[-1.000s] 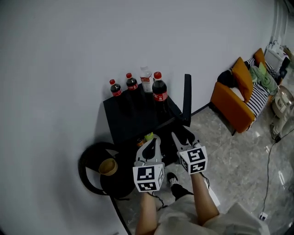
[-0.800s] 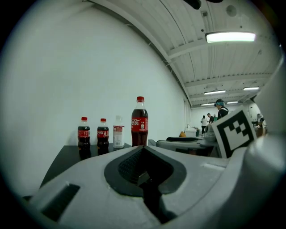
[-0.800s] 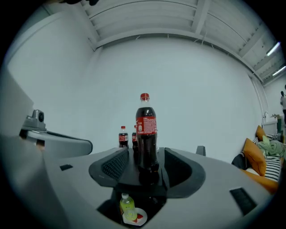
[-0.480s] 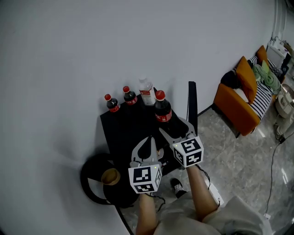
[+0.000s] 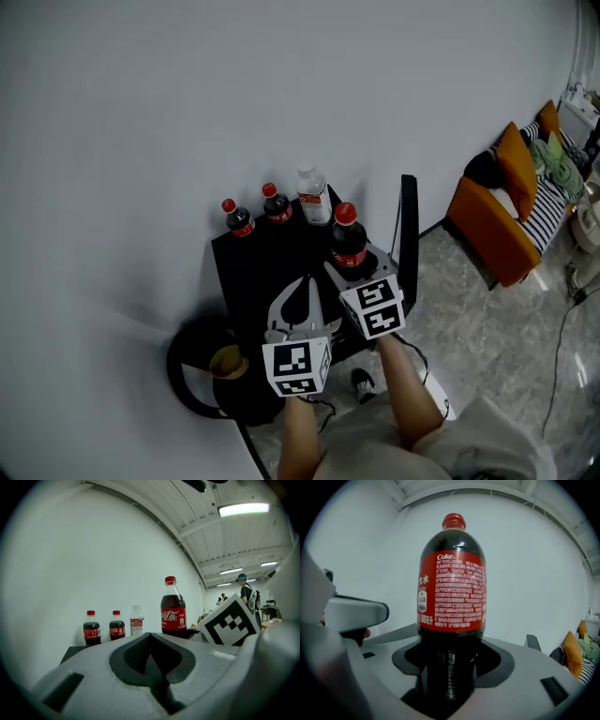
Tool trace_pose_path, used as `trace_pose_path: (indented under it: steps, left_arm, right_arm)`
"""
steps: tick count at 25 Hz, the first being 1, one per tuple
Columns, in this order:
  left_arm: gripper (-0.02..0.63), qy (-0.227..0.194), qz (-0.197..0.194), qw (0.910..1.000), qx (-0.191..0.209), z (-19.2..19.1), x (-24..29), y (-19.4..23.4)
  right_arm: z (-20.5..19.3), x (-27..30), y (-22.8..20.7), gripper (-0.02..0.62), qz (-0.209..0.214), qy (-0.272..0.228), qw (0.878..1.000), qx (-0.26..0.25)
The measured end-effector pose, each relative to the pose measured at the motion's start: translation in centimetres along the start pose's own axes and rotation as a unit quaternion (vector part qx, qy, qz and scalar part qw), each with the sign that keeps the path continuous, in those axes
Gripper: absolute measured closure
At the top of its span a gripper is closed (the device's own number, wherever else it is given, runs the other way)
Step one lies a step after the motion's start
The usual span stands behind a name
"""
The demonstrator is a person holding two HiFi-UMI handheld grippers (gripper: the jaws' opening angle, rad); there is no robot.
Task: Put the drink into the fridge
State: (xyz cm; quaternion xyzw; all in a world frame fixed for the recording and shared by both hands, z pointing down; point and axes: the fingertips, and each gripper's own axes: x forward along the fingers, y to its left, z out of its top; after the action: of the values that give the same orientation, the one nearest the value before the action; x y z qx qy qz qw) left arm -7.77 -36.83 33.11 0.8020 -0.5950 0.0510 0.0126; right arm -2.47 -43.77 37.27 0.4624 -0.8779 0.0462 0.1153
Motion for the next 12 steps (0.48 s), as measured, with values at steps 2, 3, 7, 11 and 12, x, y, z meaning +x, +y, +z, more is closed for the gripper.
trace_pose_path:
  steps: [2, 3, 7, 11, 12]
  left_arm:
    - [0.597, 0.002, 0.001, 1.0, -0.003, -0.2, 0.0, 0.2]
    - [0.597, 0.004, 0.001, 1.0, -0.004, -0.4, -0.1, 0.3]
    - [0.597, 0.007, 0.005, 0.9999, 0.006, -0.6, -1.3, 0.4]
    - [0.597, 0.0, 0.009, 0.9999, 0.005, -0.4, -3.2, 0.6]
    - [0.597, 0.0, 0.01, 0.9999, 0.005, -0.4, -3.8, 0.5]
  right_arm:
    - [0.0, 0.0, -0.1, 0.328, -0.004, -0.004, 1.0, 0.0]
    - [0.0, -0.1, 0.0, 0.33, -0.005, -0.006, 1.0, -0.001]
    - [-0.2, -1.0, 0.5, 0.331, -0.005, -0.012, 1.0, 0.011]
    - [-0.5, -2.4, 1.4, 0.331, -0.006, -0.016, 1.0, 0.01]
    - [-0.6, -2.8, 1.8, 0.331, -0.005, -0.016, 1.0, 0.007]
